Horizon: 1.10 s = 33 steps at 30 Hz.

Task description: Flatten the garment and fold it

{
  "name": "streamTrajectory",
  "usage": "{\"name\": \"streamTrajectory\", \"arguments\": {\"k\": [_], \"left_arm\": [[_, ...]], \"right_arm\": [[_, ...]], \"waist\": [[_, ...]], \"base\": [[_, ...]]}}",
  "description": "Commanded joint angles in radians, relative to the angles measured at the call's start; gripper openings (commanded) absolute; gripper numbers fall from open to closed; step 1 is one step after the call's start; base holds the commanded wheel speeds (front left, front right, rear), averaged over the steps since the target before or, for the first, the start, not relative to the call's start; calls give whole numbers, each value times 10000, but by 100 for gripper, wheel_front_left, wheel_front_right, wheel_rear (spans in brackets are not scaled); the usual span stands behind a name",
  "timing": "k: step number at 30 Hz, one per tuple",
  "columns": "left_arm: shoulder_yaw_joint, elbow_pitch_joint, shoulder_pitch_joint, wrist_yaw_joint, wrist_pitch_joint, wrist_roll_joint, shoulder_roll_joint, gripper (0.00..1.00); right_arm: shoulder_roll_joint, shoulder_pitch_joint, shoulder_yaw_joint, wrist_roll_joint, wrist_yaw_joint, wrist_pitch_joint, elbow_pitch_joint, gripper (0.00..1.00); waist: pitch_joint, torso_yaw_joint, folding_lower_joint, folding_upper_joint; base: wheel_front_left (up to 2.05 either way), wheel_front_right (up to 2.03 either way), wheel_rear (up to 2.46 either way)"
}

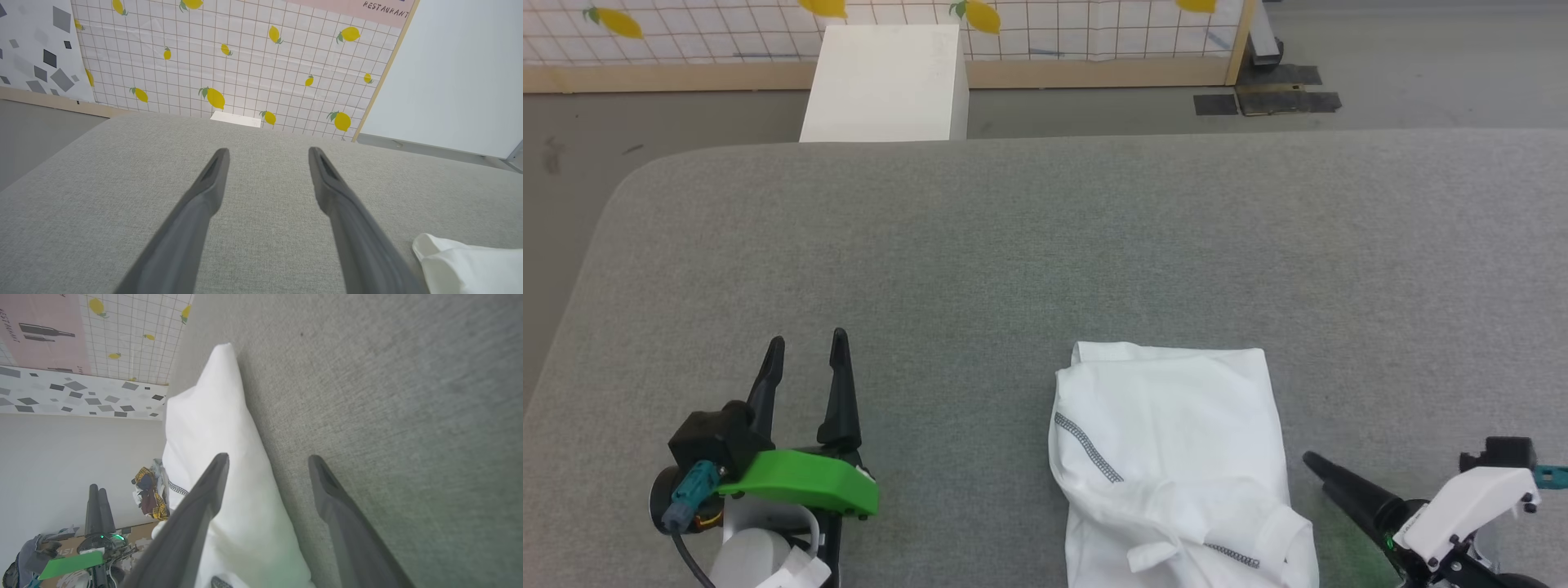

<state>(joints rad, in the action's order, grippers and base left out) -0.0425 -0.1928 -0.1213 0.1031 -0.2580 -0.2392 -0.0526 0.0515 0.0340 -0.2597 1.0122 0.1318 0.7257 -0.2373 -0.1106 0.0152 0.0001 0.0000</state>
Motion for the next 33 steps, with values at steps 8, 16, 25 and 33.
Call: {"name": "streamTrajectory", "arguments": {"k": [8,16,25,33], "left_arm": [[96,45,65,-71,-38,-160,24,100],[88,98,-13,-121,-38,-181,24,100],[-32,125,-32,-142,-38,-173,24,100],[-197,419,-195,-92,-38,74,-6,100]], "right_arm": [[-12,1012,63,308,-11,1244,-1407,100],[-12,1039,887,261,-11,2020,-1253,100],[-12,951,1421,-659,-11,2406,-264,0],[932,2368,2675,-4498,-11,2684,1565,0]], "waist": [[-205,376,-1,0],[-320,584,-1,0],[-388,354,-1,0],[-895,-1165,-1,0]], "base": [[0,0,0],[0,0,0],[0,0,0],[0,0,0]]}}
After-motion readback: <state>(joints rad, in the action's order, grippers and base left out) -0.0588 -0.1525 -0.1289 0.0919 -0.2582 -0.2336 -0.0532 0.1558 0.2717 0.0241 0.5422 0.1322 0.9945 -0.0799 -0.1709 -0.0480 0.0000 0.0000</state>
